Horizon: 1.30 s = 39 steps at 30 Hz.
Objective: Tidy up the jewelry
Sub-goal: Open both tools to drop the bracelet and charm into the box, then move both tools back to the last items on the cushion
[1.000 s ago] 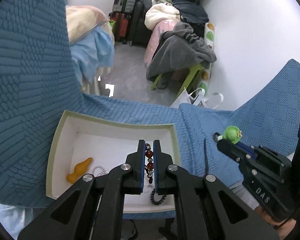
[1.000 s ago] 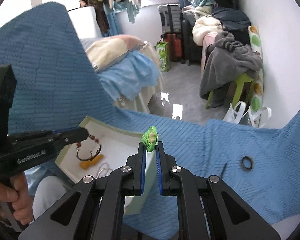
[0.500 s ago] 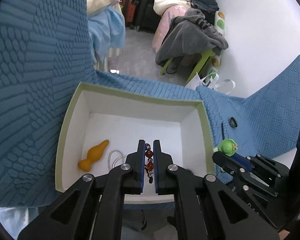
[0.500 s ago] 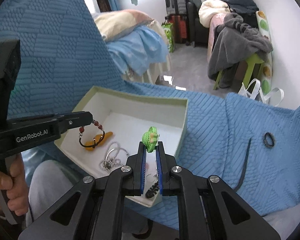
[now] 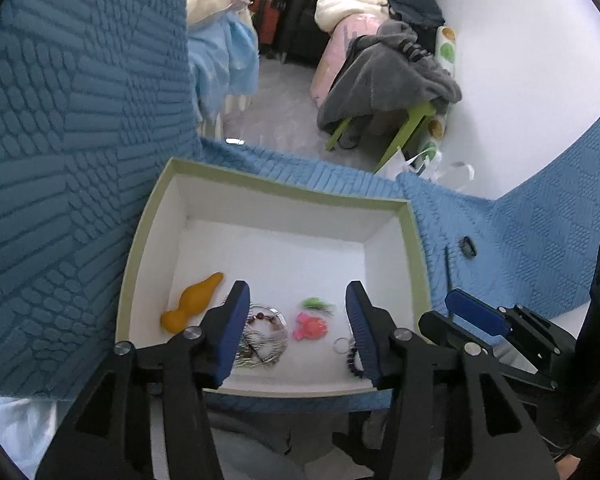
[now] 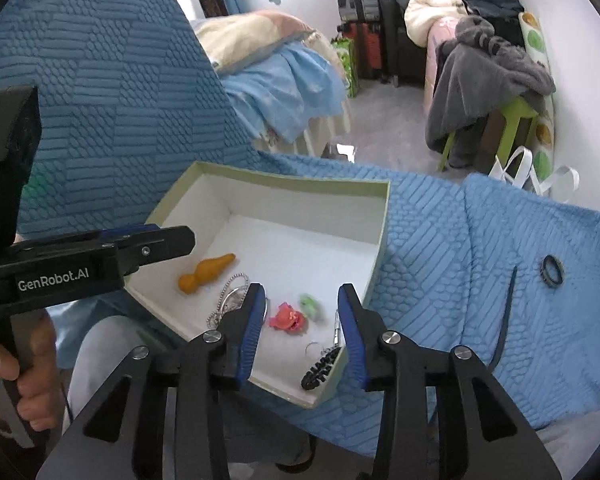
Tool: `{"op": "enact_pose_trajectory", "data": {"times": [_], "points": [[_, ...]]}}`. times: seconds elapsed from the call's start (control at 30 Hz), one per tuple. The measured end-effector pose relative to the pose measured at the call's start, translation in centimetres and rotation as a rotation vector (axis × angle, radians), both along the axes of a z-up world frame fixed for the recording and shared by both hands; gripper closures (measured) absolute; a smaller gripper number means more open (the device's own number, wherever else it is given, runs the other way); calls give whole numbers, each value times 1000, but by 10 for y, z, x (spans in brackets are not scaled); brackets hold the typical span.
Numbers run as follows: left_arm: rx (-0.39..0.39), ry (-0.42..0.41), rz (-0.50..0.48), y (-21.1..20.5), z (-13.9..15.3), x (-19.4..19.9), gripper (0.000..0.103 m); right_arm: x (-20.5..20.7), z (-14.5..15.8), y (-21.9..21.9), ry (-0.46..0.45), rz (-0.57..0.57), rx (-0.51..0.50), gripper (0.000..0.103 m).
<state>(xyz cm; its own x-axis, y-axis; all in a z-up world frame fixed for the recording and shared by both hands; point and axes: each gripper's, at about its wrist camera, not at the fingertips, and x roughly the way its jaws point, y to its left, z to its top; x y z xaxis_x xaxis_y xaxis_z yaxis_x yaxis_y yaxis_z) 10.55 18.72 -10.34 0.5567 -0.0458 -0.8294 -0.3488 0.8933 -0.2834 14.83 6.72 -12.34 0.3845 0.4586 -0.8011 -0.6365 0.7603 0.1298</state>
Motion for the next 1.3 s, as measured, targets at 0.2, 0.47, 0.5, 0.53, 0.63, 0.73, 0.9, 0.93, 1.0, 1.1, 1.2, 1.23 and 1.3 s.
{"op": "enact_pose_trajectory", "data": {"times": [0.2, 0.47, 0.5, 0.53, 0.63, 0.73, 0.9, 0.93, 1.0, 1.1, 1.2, 1.23, 1.3], "points": [[23, -34, 5, -14, 14, 7, 47, 7, 24, -27, -84, -18, 37, 67], [27, -111, -41, -56, 25, 24, 45, 33, 36, -86, -160, -100, 47, 67], [27, -118, -48, -63, 24, 28, 45, 38, 35, -96, -164, -115, 45, 67], [24, -126, -57, -69, 25, 31, 45, 41, 34, -104, -165, -127, 43, 67], [13, -144, -84, -87, 23, 41, 45, 53, 30, -130, -170, -160, 32, 67], [7, -153, -113, -109, 19, 52, 45, 65, 23, -153, -171, -189, 18, 67], [-19, -153, -165, -139, 6, 68, 46, 85, 5, -186, -155, -233, -8, 67], [-31, -151, -174, -145, 1, 71, 49, 88, 1, -192, -152, -239, -11, 67], [-67, -139, -196, -157, -12, 80, 52, 98, -10, -204, -136, -253, -19, 67], [-96, -114, -226, -174, -28, 90, 58, 114, -29, -218, -109, -274, -32, 67], [-126, -90, -259, -192, -47, 102, 63, 131, -48, -228, -81, -284, -38, 67], [-135, -83, -267, -197, -54, 105, 65, 137, -53, -231, -73, -282, -37, 67], [-144, -64, -282, -204, -65, 112, 66, 148, -65, -231, -63, -274, -49, 67]]}}
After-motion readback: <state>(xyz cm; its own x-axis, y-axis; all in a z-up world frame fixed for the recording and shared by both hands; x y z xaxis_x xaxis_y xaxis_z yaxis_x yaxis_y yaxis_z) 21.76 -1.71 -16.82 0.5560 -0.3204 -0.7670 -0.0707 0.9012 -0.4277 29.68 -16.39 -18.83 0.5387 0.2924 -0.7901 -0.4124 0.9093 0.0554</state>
